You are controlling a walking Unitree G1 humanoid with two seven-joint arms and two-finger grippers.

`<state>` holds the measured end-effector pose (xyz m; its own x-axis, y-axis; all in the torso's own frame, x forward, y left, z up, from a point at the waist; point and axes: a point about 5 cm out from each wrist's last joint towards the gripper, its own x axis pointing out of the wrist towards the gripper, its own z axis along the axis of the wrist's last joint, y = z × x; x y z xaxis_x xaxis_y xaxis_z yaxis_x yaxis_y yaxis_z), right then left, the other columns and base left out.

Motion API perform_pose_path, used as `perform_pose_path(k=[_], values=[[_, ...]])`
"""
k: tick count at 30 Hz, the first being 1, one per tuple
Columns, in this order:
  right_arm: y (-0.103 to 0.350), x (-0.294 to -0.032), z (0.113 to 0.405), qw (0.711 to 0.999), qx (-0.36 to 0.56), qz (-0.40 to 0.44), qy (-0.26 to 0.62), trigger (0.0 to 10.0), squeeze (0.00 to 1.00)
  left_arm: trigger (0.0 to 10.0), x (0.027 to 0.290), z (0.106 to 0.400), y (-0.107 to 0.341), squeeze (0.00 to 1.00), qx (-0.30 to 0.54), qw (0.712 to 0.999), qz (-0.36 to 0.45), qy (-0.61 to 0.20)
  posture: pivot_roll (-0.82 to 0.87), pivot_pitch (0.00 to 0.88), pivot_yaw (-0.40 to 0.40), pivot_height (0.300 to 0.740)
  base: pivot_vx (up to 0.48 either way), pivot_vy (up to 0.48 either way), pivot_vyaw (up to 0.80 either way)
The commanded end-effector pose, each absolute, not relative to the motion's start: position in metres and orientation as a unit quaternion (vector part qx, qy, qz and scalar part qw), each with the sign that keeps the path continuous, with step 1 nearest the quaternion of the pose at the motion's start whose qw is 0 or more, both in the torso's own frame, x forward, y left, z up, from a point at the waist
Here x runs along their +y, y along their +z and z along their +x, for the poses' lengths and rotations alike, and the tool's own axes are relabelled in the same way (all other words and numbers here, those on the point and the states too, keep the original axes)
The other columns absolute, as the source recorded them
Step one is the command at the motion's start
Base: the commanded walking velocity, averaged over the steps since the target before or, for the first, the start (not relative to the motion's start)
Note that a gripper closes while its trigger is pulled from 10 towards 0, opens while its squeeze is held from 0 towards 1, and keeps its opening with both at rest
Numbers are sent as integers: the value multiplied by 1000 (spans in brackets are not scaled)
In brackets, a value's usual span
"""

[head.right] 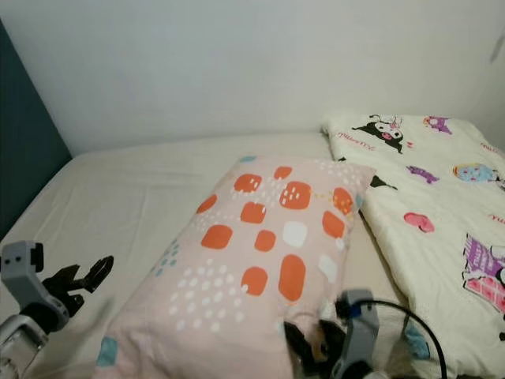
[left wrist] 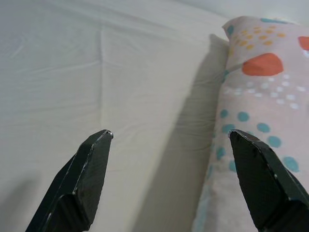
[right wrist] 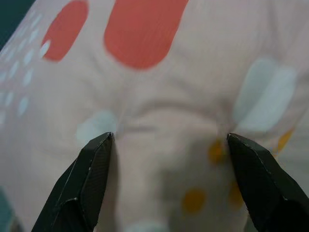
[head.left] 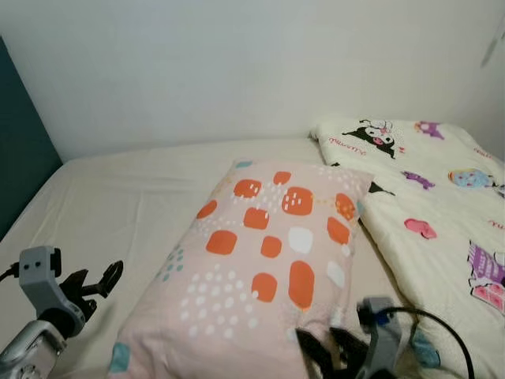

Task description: Clean up the room

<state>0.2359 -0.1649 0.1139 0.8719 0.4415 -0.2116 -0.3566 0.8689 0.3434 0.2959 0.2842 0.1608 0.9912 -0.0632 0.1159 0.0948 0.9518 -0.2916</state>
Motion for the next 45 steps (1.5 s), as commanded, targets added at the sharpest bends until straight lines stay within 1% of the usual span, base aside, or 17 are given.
perform_pose_path(k=[1,3,4,5,6,10,11,13,14,16,18,24,33,36,38,39,45], values=[[106,-160,228,945,168,171,221,10000,1000,10000,282,290,159,0,-50,987,-147,-46,-81,230,21,576,0,0,0],[100,-163,227,943,185,186,203,10000,1000,10000,269,288,160,0,-53,983,-156,-76,-80,232,22,576,0,0,0],[97,-165,227,942,193,189,199,10000,635,10000,260,286,161,0,-51,981,-161,-98,-80,232,22,576,0,0,0],[96,-166,227,942,197,189,197,10000,635,10000,255,285,161,0,-50,979,-163,-111,-80,232,22,576,0,0,0],[94,-166,225,938,207,192,200,10000,0,10000,247,283,161,0,-47,975,-170,-131,-75,234,18,576,0,0,0],[93,-166,221,929,229,195,215,10000,0,10000,234,277,161,0,-39,970,-176,-166,-75,233,17,576,0,0,0],[91,-167,217,925,246,184,222,10000,0,10000,226,274,161,0,-33,965,-179,-186,-76,234,16,576,0,0,0],[91,-167,217,925,246,184,222,10000,0,10000,226,274,161,0,-33,965,-179,-186,-76,234,16,576,0,0,0],[89,-170,214,925,260,169,220,10000,0,10000,218,269,160,0,-26,961,-182,-207,-74,234,15,576,0,0,0],[88,-176,212,927,268,152,212,10000,0,10000,211,264,158,0,-18,957,-178,-226,-73,233,13,576,0,0,0],[87,-190,209,936,269,119,196,10000,0,10000,202,257,155,0,-13,954,-171,-246,-73,234,12,576,0,0,0],[88,-202,208,943,259,101,182,10000,0,10000,198,254,153,0,-7,955,-172,-242,-77,236,18,576,0,0,0],[73,-193,240,944,207,180,184,10000,0,10000,202,262,155,0,-17,963,-172,-205,-66,237,30,576,0,0,0],[70,-191,246,942,203,191,184,10000,0,10000,202,263,156,0,-20,964,-172,-204,-61,237,28,576,0,0,0],[69,-187,250,939,201,201,194,10000,27,10000,202,263,158,0,-23,964,-172,-203,-57,236,23,576,0,0,0],[67,-182,252,934,202,211,207,10000,1000,10000,202,262,159,0,-25,963,-173,-207,-54,236,20,576,0,0,0],[61,-167,253,915,217,221,260,10000,1000,10000,197,258,160,0,-24,959,-178,-217,-54,236,18,576,0,0,0]])
